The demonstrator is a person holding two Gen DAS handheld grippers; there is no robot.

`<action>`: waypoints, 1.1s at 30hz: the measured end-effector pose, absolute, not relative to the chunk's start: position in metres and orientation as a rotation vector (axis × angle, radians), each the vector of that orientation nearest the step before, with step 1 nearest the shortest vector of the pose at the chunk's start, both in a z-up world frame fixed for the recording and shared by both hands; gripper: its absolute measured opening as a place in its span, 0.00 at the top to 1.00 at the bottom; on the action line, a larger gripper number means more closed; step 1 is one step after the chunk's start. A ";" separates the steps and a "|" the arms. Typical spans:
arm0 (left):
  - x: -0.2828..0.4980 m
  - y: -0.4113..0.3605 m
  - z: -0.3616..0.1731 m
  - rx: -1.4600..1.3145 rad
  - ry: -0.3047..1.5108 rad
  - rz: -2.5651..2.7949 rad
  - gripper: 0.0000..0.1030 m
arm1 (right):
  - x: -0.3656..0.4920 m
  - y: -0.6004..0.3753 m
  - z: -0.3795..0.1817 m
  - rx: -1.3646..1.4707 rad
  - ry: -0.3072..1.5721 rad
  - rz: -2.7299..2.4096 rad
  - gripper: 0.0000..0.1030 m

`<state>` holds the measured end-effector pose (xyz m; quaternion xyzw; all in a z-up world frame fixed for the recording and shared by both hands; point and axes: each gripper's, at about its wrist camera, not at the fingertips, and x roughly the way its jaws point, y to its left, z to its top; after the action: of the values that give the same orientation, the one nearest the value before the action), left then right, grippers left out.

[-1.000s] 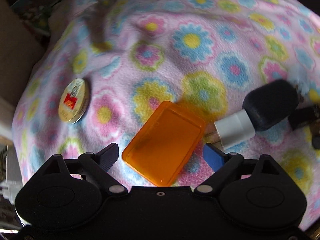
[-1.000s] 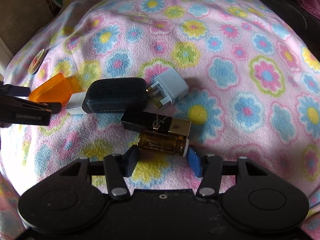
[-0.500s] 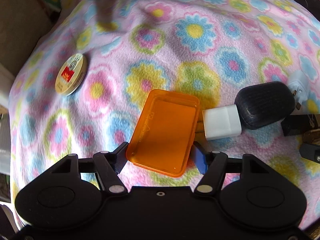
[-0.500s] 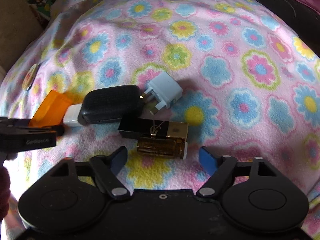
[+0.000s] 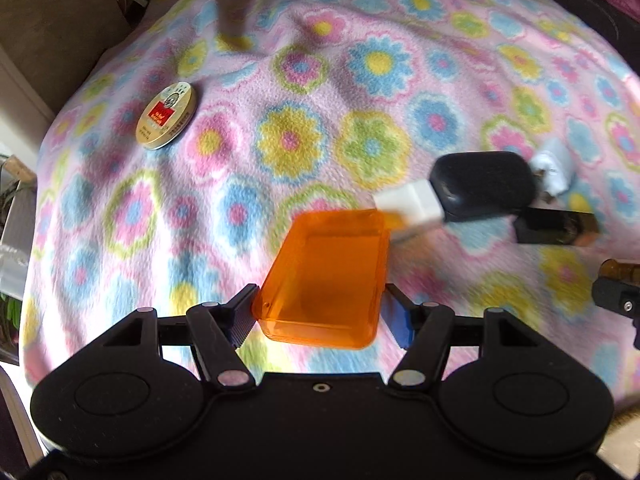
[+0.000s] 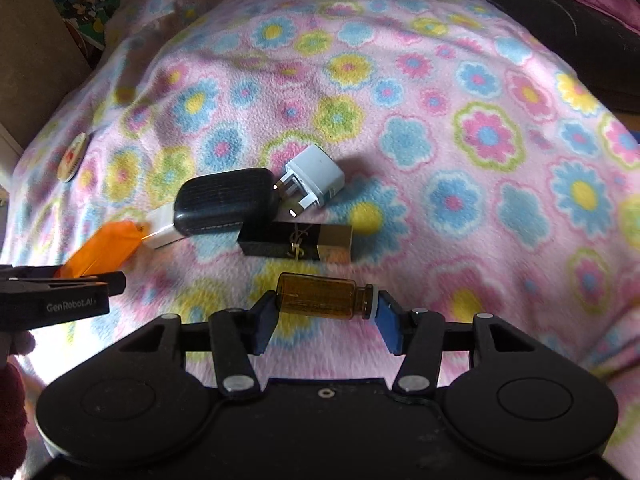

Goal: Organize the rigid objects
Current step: 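Lift the orange case and amber vial and carry both toward the basket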

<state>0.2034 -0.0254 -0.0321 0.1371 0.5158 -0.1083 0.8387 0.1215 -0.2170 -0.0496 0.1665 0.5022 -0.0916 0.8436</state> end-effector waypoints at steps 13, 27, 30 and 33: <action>0.157 -0.022 -0.024 0.232 1.096 -0.204 0.44 | 0.066 -0.212 -0.027 0.331 1.029 -0.173 0.50; 0.181 -0.027 -0.055 0.239 1.140 -0.145 0.31 | 0.067 -0.219 -0.043 0.344 1.079 -0.174 0.50; 0.193 -0.021 -0.060 0.177 1.165 -0.142 0.26 | 0.071 -0.217 -0.049 0.344 1.096 -0.167 0.50; 0.203 -0.014 -0.066 0.112 1.198 -0.146 0.27 | 0.073 -0.217 -0.053 0.349 1.107 -0.161 0.50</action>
<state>0.2029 -0.0139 -0.0659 0.0525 0.5629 -0.0687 0.8220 0.0734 -0.2168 -0.0529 0.1648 0.5225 -0.0759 0.8331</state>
